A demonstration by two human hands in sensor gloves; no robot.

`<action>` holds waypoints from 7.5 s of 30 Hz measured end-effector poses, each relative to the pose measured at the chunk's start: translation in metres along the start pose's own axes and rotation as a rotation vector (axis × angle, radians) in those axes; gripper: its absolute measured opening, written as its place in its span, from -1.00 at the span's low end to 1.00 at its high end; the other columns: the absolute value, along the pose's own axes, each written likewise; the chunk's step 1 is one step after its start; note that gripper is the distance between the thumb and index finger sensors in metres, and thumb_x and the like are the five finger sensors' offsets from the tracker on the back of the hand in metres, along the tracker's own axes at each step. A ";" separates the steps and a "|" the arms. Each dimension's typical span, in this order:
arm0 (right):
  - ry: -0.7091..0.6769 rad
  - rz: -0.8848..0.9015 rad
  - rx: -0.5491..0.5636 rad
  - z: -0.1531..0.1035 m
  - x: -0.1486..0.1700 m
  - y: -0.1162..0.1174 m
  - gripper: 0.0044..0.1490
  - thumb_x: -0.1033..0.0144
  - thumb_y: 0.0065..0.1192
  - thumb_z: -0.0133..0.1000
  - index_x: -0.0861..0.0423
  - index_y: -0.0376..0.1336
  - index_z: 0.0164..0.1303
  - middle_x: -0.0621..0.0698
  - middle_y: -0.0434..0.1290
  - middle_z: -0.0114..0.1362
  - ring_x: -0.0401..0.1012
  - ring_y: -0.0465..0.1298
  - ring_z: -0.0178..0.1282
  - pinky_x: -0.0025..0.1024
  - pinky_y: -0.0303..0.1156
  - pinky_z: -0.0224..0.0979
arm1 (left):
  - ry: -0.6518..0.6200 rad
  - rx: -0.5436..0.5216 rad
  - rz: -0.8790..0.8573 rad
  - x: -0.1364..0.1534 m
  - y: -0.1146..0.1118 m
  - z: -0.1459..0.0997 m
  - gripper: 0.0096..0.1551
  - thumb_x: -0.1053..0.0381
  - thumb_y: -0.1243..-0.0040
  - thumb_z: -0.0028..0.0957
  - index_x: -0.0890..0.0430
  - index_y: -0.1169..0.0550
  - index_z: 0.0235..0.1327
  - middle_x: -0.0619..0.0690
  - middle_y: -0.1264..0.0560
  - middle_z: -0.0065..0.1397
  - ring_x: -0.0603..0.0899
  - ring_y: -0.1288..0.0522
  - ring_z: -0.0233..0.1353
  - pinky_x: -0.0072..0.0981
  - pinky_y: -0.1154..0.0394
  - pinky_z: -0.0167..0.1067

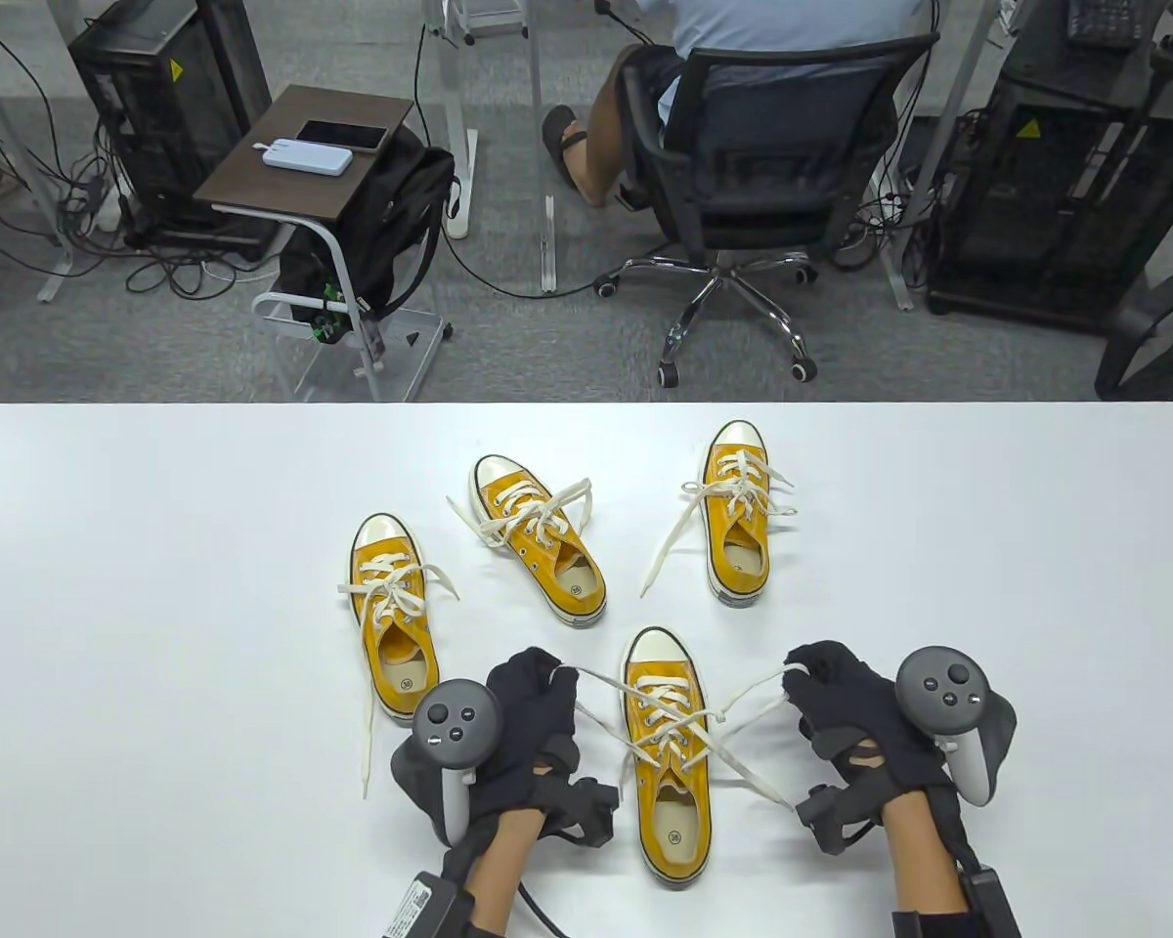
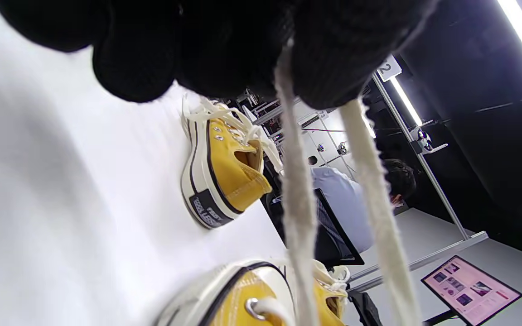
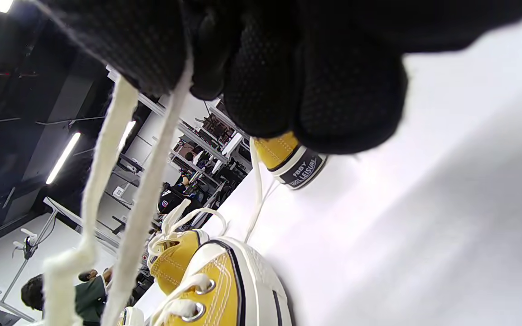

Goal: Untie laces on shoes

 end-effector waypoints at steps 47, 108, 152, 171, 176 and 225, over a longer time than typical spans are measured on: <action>0.215 -0.328 -0.056 0.004 0.017 0.017 -0.50 0.33 0.47 -0.02 0.21 0.50 0.10 0.19 0.69 -0.02 0.07 0.67 -0.31 -0.11 0.56 -0.38 | 0.016 0.182 0.591 -0.013 0.002 0.012 -0.57 0.06 -0.29 0.04 0.01 -0.72 0.17 0.10 -0.59 0.30 0.29 -0.56 0.21 0.05 -0.53 0.02; -0.045 -0.672 0.193 -0.033 -0.116 -0.006 -0.37 0.13 0.34 0.07 0.30 0.42 0.18 0.06 0.70 -0.55 -0.13 0.66 -0.73 -0.38 0.53 -0.73 | 0.091 0.217 0.273 -0.003 0.038 0.020 -0.30 -0.23 -0.13 0.09 0.03 -0.55 0.47 0.26 -0.46 0.45 0.43 -0.46 0.29 0.17 -0.46 0.11; 0.364 -0.741 0.221 0.195 0.039 -0.051 -0.42 0.07 0.37 0.03 0.13 0.43 0.17 0.04 0.69 -0.47 -0.08 0.66 -0.62 -0.30 0.53 -0.62 | 0.106 0.203 0.433 -0.012 0.030 0.016 -0.28 -0.25 -0.11 0.10 0.04 -0.53 0.49 0.28 -0.43 0.48 0.45 -0.43 0.32 0.20 -0.43 0.13; 0.079 -0.753 0.205 0.149 -0.066 -0.049 -0.24 -0.12 0.31 0.00 0.07 0.36 0.32 0.10 0.67 -0.17 0.04 0.66 -0.34 -0.14 0.55 -0.37 | 0.057 0.229 0.410 -0.024 0.029 0.006 -0.28 -0.26 -0.10 0.10 0.03 -0.53 0.49 0.28 -0.44 0.47 0.44 -0.43 0.32 0.19 -0.44 0.13; 0.037 -0.815 0.057 0.142 -0.083 -0.001 -0.19 -0.17 0.30 -0.01 0.05 0.33 0.37 0.15 0.65 -0.09 0.07 0.64 -0.27 -0.11 0.54 -0.31 | 0.058 0.242 0.408 -0.024 0.028 0.005 -0.27 -0.27 -0.10 0.10 0.03 -0.53 0.50 0.28 -0.43 0.48 0.45 -0.43 0.32 0.19 -0.44 0.13; -0.337 -0.744 0.016 -0.030 -0.228 -0.017 -0.47 0.04 0.40 -0.02 0.08 0.55 0.04 0.11 0.70 -0.30 0.00 0.65 -0.41 -0.16 0.54 -0.40 | 0.058 0.229 0.333 -0.025 0.041 0.004 -0.27 -0.27 -0.10 0.10 0.03 -0.53 0.50 0.29 -0.43 0.48 0.45 -0.43 0.32 0.20 -0.43 0.13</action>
Point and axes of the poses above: the tracker on the back of each hand, its own x axis roughly to the little-finger side, its own z axis roughly from the wrist to the fingertips, y = z × x, the point moved 2 cm from there along z, roughly from the wrist to the fingertips
